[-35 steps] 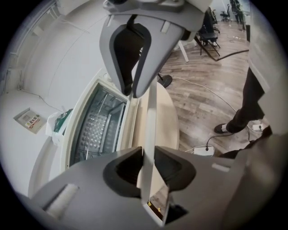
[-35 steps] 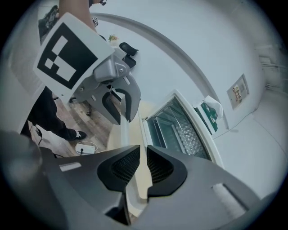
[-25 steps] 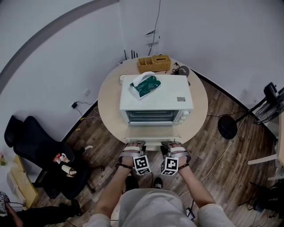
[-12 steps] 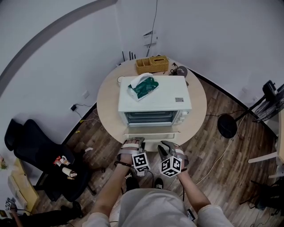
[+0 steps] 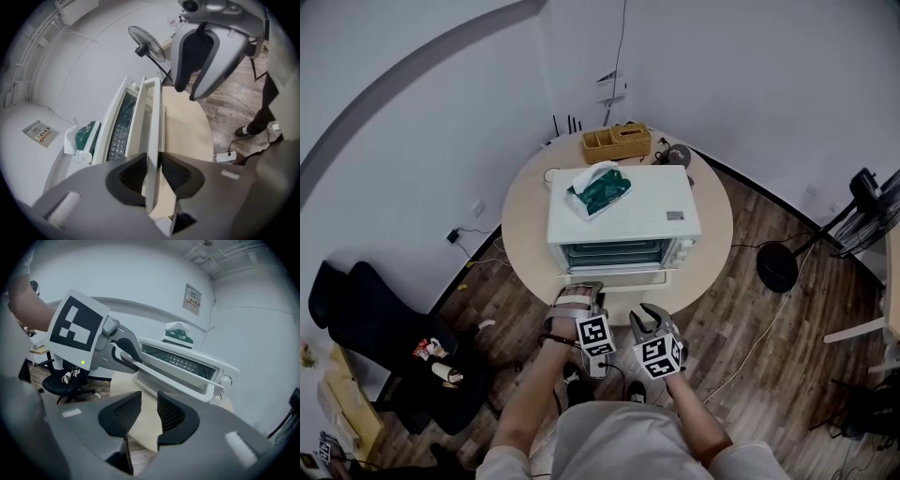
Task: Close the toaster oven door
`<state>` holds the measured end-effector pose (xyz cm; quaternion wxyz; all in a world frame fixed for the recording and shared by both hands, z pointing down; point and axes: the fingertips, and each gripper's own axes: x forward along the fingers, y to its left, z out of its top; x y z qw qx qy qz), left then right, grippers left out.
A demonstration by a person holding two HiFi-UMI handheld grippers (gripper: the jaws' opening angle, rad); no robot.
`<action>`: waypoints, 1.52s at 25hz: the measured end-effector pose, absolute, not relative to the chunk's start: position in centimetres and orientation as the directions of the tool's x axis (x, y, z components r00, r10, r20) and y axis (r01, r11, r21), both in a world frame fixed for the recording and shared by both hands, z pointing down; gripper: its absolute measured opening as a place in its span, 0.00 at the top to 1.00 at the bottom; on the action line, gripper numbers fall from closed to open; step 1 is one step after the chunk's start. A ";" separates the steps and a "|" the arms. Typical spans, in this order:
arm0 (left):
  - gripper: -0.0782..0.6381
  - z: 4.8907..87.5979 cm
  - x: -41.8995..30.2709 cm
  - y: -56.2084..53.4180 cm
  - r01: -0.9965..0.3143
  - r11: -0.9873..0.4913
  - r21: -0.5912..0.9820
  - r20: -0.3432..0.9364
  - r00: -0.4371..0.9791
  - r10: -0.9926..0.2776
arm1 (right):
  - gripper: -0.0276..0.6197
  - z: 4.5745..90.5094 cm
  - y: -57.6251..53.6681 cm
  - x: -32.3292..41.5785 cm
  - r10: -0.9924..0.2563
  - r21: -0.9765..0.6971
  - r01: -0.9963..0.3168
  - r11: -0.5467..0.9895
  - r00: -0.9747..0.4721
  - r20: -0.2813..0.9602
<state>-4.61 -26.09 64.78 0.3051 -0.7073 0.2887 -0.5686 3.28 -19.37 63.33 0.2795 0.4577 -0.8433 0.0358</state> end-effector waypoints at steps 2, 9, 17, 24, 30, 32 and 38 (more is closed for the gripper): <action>0.67 64.5 -4.6 -26.5 -0.061 -0.644 -0.763 0.625 0.188 -0.758 | 0.80 63.1 -19.6 3.4 -0.761 0.170 -0.812 0.559 -0.421 0.493; 0.67 63.6 -4.6 -27.9 -0.059 -0.628 -0.776 0.607 0.197 -0.769 | 0.80 62.8 -19.6 3.5 -0.777 0.092 -0.856 0.510 -0.412 0.476; 0.66 62.7 -4.7 -29.8 -0.039 -0.596 -0.802 0.579 0.189 -0.793 | 0.80 62.7 -19.5 3.3 -0.793 0.055 -0.876 0.480 -0.406 0.455; 0.66 62.2 -4.7 -31.4 -0.053 -0.589 -0.807 0.569 0.202 -0.797 | 0.80 62.8 -19.3 2.6 -0.797 0.040 -0.882 0.470 -0.404 0.449; 0.66 62.0 -4.7 -32.5 -0.053 -0.589 -0.807 0.568 0.207 -0.797 | 0.80 63.2 -19.3 2.4 -0.794 0.050 -0.879 0.475 -0.403 0.454; 0.66 62.0 -4.7 -32.8 -0.054 -0.591 -0.805 0.569 0.210 -0.795 | 0.80 63.2 -19.4 2.6 -0.799 0.045 -0.884 0.465 -0.398 0.451; 0.66 61.8 -4.8 -33.6 -0.062 -0.592 -0.803 0.568 0.216 -0.794 | 0.80 63.2 -19.1 3.0 -0.811 0.035 -0.900 0.435 -0.375 0.449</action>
